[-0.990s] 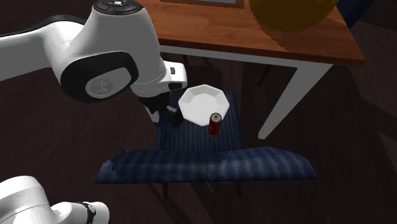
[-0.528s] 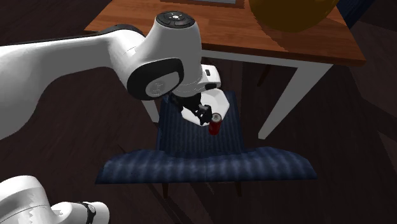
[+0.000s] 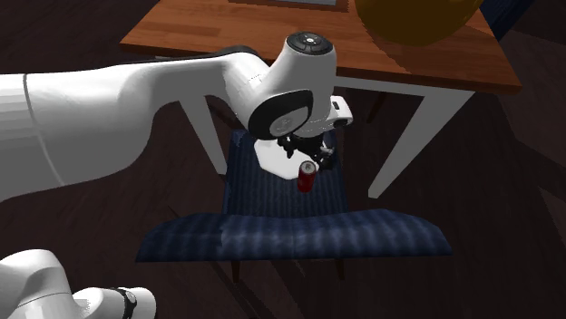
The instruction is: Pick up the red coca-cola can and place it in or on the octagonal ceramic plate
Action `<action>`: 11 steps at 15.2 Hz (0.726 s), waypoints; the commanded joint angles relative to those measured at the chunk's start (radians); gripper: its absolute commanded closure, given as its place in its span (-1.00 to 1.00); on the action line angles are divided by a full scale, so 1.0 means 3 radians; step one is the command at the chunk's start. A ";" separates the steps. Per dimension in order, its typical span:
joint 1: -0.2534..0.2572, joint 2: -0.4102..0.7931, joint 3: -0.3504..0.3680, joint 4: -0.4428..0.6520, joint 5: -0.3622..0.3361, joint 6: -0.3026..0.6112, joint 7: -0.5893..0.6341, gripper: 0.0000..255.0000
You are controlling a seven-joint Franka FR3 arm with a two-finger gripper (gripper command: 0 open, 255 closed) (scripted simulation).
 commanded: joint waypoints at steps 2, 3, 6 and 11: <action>-0.0019 0.0110 -0.0009 0.0028 0.0014 0.0087 -0.0039 -1.00; -0.0020 0.0124 -0.0009 0.0000 0.0016 0.0128 -0.0040 -1.00; -0.0022 0.0168 -0.0009 -0.0077 0.0021 0.0250 -0.0043 -1.00; -0.0024 0.0193 -0.0009 -0.0115 0.0024 0.0313 -0.0045 -1.00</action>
